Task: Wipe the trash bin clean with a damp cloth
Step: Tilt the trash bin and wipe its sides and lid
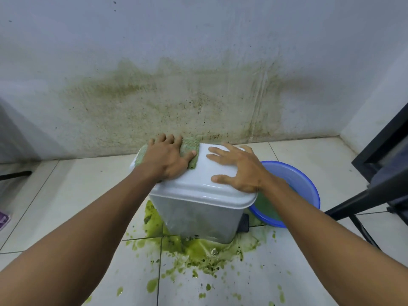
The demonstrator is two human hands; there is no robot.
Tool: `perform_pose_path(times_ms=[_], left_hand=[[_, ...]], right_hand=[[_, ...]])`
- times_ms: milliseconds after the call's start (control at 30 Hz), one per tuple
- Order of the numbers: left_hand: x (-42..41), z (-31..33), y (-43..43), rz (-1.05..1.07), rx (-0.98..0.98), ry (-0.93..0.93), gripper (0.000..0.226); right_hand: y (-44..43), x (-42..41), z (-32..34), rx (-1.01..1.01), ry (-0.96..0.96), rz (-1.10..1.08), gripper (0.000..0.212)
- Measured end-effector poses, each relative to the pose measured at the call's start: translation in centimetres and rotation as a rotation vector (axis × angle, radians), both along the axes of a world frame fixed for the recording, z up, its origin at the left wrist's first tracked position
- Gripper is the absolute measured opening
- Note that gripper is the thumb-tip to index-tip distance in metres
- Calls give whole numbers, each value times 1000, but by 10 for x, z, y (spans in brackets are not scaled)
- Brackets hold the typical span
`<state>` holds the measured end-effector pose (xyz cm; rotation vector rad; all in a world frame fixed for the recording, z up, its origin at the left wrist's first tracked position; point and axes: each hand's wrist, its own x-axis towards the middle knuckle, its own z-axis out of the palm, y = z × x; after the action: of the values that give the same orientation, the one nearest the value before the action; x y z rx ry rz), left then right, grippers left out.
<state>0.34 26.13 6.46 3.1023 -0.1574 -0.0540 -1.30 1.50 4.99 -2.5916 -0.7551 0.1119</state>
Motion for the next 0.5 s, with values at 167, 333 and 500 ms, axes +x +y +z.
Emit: perform_pose_path(times_ms=[167,333,500], left_hand=[[-30,-7,12,145,24,-27,84],[-29,-5,6,196,-7,-7,83],[-35,-4,10,194,-41,5,84]], right_hand=[[14,1,-2,120,-42,-43,65],[10,-47,-17,-155,-189,35,118],[18,-48,-23,-247,-249,-29,107]])
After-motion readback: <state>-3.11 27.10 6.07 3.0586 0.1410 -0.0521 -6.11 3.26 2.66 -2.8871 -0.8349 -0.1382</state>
